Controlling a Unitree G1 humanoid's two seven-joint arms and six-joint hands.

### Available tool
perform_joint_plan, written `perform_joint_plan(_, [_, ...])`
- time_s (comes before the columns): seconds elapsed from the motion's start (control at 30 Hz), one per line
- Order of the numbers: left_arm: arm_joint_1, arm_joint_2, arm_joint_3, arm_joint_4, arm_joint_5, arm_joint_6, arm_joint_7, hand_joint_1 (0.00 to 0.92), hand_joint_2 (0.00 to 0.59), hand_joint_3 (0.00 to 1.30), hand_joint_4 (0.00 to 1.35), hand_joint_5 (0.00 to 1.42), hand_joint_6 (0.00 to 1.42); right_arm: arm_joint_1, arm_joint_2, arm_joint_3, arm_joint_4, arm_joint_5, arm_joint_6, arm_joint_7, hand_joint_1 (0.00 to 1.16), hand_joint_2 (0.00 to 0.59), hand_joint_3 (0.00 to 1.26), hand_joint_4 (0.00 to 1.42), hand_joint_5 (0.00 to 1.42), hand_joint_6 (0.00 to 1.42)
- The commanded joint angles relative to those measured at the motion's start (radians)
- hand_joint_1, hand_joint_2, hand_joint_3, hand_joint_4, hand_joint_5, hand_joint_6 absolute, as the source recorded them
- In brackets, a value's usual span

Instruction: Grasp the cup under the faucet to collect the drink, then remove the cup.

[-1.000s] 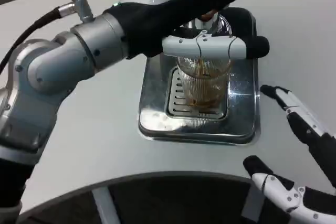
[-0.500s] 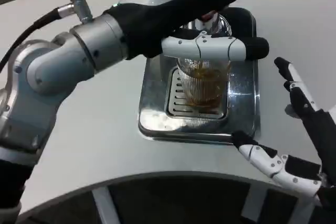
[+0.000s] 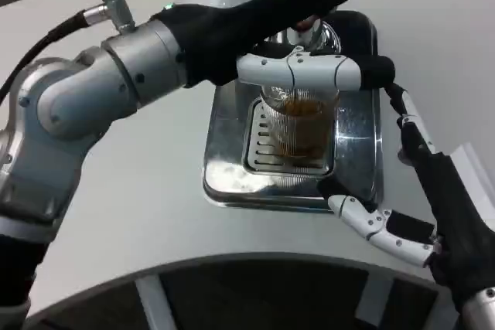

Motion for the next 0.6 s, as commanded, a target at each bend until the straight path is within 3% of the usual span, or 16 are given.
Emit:
perform_joint_plan(0.03, [0.006, -0.003, -0.011, 0.009, -0.008, -0.026, -0.017, 0.000, 0.095, 0.09, 0.00, 0.01, 0.16, -0.017, -0.001, 0.024, 0.039, 0.014, 0.012, -0.041, 0.66, 0.274, 0.00, 0.00, 0.03, 0.13])
perform_joint_plan(0.6, [-0.006, -0.003, 0.006, 0.032, -0.022, -0.029, -0.020, 0.000, 0.105, 0.09, 0.00, 0.01, 0.17, -0.136, 0.014, 0.084, 0.196, 0.047, 0.055, -0.156, 0.66, 0.274, 0.00, 0.00, 0.03, 0.13])
